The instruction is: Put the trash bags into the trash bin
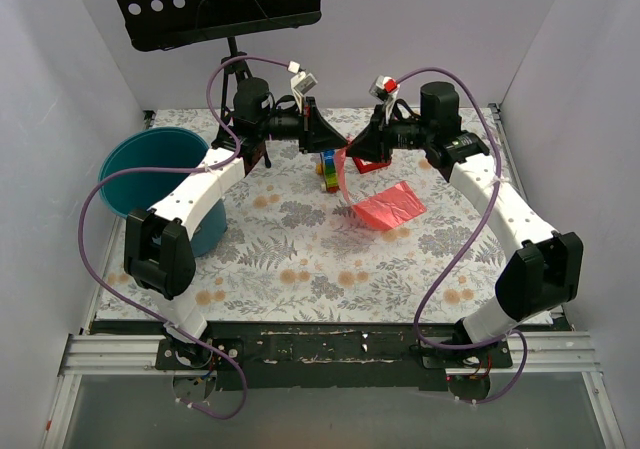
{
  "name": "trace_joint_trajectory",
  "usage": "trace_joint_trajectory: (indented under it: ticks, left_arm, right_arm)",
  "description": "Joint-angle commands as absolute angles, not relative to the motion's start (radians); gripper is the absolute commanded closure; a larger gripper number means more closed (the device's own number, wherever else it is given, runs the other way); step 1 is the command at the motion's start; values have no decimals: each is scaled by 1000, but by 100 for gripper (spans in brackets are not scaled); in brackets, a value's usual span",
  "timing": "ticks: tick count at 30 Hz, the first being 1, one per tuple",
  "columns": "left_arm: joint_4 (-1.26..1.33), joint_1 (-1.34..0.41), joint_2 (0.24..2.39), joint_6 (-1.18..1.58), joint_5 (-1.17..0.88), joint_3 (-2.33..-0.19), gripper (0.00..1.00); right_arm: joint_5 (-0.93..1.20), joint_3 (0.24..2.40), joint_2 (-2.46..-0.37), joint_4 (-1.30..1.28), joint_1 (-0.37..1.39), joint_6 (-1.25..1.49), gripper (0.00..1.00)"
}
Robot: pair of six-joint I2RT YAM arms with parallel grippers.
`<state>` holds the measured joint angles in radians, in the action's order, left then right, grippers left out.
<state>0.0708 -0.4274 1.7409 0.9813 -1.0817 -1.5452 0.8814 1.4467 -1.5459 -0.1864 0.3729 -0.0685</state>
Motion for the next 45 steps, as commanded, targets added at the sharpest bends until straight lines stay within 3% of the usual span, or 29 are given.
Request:
trace_joint_trajectory:
  ticks: [1, 4, 15, 23, 24, 26, 29, 34, 45]
  left_arm:
    - [78, -431, 1701, 980, -1094, -1551, 100]
    - [66, -431, 1704, 971, -1091, -1555, 100]
    - [6, -411, 1697, 896, -1032, -1574, 100]
    - [49, -413, 1720, 949, -1097, -1578, 100]
    - [63, -413, 1723, 960, -1123, -1578, 95]
    - [71, -422, 1726, 960, -1138, -1580, 75]
    - [67, -437, 1736, 945, -1172, -1586, 66]
    - [89, -457, 1759, 957, -1178, -1601, 62]
    - [126, -483, 1789, 982, -1173, -1606, 68]
  right_arm:
    - [939, 1490, -1546, -127, 374, -57, 90]
    - [937, 1468, -1537, -127, 373, -64, 99]
    - [913, 1373, -1430, -193, 322, -123, 99]
    - [913, 1358, -1416, -192, 321, -124, 99]
    - [916, 1359, -1420, -189, 322, -121, 99]
    - [930, 1365, -1430, -184, 322, -112, 99]
    - [940, 1376, -1448, -163, 322, -83, 99]
    - [962, 1405, -1474, -155, 324, -72, 99]
    - [1026, 1419, -1473, -118, 336, -49, 99]
